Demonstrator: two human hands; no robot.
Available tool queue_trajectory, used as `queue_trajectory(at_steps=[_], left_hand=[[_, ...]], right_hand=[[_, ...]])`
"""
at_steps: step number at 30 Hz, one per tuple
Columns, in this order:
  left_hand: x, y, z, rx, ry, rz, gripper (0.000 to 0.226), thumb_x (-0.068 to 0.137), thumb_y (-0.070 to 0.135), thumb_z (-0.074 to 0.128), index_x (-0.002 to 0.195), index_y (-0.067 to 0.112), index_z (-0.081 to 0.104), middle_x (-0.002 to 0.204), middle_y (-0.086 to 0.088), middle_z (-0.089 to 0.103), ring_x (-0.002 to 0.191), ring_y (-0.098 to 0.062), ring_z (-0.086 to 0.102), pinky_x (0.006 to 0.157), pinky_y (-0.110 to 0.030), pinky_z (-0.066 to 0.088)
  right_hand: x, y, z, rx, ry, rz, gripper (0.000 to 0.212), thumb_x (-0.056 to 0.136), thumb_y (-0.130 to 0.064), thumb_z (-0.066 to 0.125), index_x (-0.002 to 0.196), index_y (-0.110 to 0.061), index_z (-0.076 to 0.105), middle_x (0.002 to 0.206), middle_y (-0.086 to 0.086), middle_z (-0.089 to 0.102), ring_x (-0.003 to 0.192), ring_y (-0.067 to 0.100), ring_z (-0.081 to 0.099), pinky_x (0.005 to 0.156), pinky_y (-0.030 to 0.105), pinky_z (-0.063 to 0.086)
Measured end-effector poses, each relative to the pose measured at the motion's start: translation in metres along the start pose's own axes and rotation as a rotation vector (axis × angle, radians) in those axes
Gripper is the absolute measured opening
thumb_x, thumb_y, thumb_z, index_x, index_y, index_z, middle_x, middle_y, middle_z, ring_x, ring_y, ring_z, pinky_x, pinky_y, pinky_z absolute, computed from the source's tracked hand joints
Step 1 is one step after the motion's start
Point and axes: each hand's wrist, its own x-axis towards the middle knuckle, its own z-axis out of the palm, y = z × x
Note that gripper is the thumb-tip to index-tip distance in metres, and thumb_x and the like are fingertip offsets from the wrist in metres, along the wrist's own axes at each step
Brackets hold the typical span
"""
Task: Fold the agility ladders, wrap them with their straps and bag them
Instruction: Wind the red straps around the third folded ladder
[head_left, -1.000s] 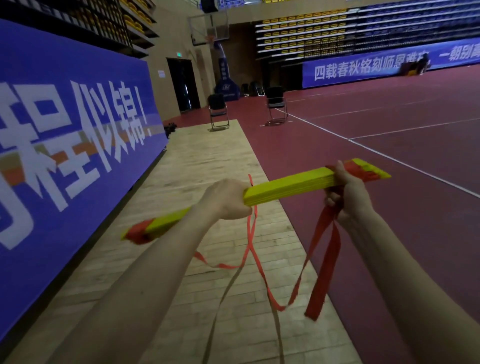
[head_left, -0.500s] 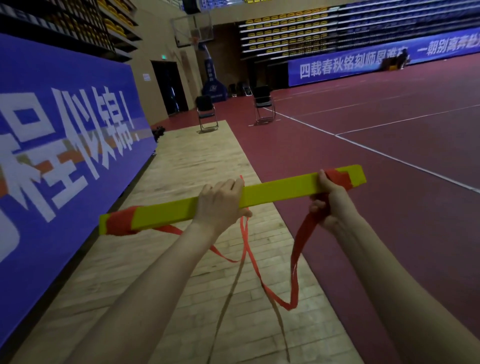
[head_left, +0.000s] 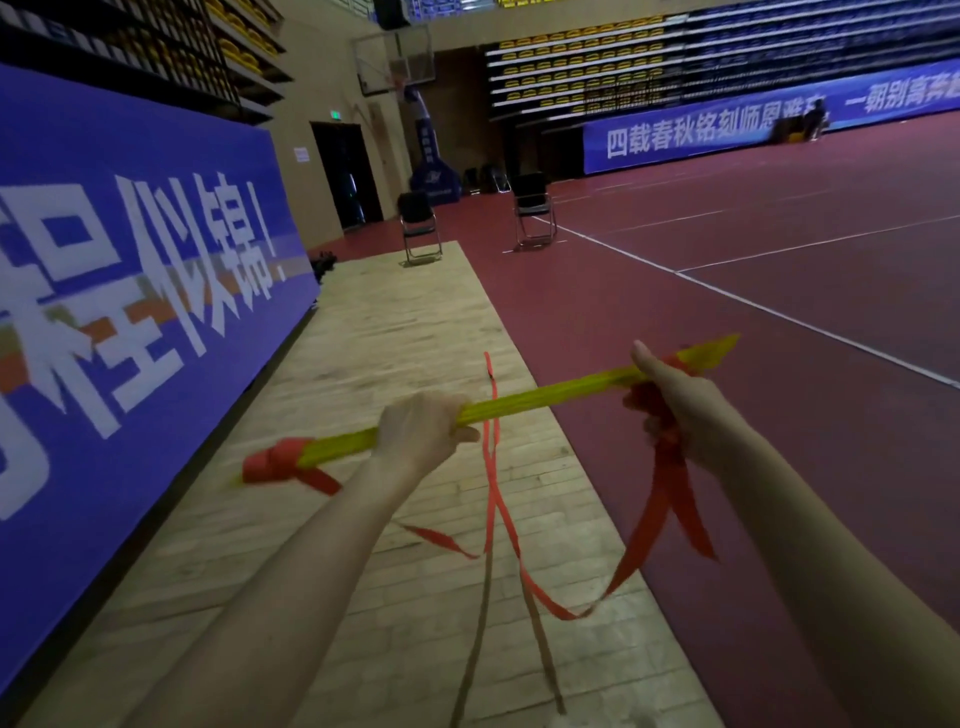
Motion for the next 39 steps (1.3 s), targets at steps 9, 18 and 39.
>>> queue_trajectory(at_steps=[9, 18, 39], left_hand=[[0.007, -0.01, -0.015, -0.059, -0.258, 0.072, 0.07, 0.07, 0.048, 0.067, 0.132, 0.031, 0.041, 0.122, -0.002, 0.048, 0.109, -0.025, 0.052, 0.084, -0.038, 0.048], [-0.001, -0.011, -0.012, 0.079, -0.081, 0.038, 0.06, 0.069, 0.061, 0.072, 0.12, 0.036, 0.054, 0.11, 0.002, 0.067, 0.106, -0.024, 0.06, 0.08, -0.033, 0.045], [-0.02, 0.002, -0.01, 0.245, 0.259, 0.17, 0.035, 0.056, 0.009, 0.072, 0.088, 0.012, 0.06, 0.081, -0.006, 0.064, 0.072, -0.031, 0.063, 0.06, -0.034, 0.045]], right_hand=[[0.014, 0.007, -0.001, 0.62, -0.033, 0.016, 0.027, 0.096, -0.028, 0.056, 0.072, -0.019, 0.046, 0.039, -0.008, 0.038, 0.027, 0.003, 0.029, 0.033, 0.013, 0.027], [0.016, 0.021, -0.009, 0.281, -0.034, 0.11, 0.042, 0.081, -0.057, 0.065, 0.083, -0.016, 0.056, 0.06, 0.002, 0.06, 0.033, 0.007, 0.043, 0.037, 0.02, 0.04], [0.016, 0.036, 0.0, 0.184, 0.044, 0.148, 0.026, 0.089, -0.035, 0.067, 0.089, -0.012, 0.055, 0.075, 0.02, 0.064, 0.026, 0.006, 0.038, 0.032, 0.016, 0.035]])
